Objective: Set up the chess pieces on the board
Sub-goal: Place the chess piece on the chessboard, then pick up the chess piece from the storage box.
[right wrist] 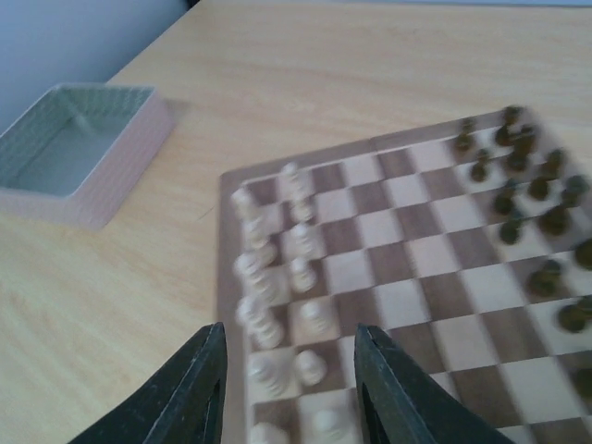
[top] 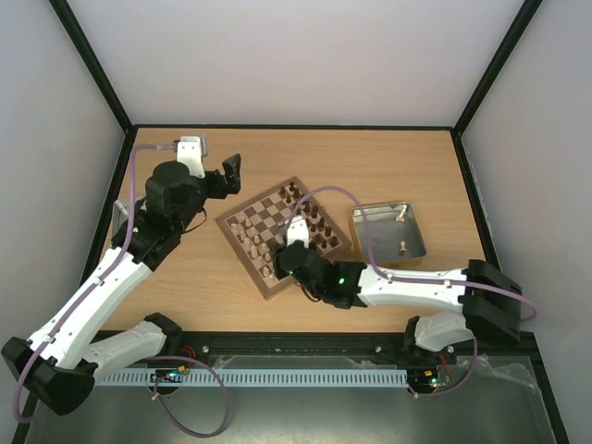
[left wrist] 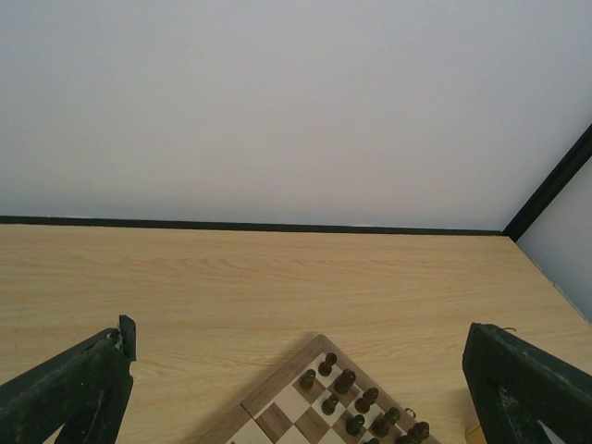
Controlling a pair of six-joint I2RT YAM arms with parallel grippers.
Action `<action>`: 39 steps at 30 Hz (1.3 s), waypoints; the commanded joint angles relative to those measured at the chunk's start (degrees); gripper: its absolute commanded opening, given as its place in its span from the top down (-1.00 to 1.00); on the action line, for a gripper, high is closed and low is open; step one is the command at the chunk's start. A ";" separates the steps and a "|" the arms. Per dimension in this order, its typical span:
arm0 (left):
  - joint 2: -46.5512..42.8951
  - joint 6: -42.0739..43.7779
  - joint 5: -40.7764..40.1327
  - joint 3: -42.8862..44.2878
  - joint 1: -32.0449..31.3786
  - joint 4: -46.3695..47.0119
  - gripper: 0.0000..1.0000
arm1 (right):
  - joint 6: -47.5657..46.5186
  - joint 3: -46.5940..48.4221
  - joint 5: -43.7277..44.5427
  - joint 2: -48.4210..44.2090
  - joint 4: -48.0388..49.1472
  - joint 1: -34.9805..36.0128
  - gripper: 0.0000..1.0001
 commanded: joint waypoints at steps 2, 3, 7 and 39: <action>-3.31 -1.85 -0.69 -2.54 0.71 -1.37 -0.98 | 7.48 1.81 7.32 -6.64 -12.20 -7.46 0.20; -3.80 -2.18 -0.63 -3.24 0.79 -1.68 -0.98 | 8.44 2.08 8.14 -7.95 -14.60 -9.29 0.17; -5.44 -5.06 0.20 -5.69 0.95 -3.60 -0.98 | 9.30 2.27 7.59 -12.46 -23.40 -19.69 0.17; 0.38 -4.92 11.54 -10.11 1.48 2.67 -0.96 | 22.42 10.68 -13.39 16.82 -26.16 -65.79 0.47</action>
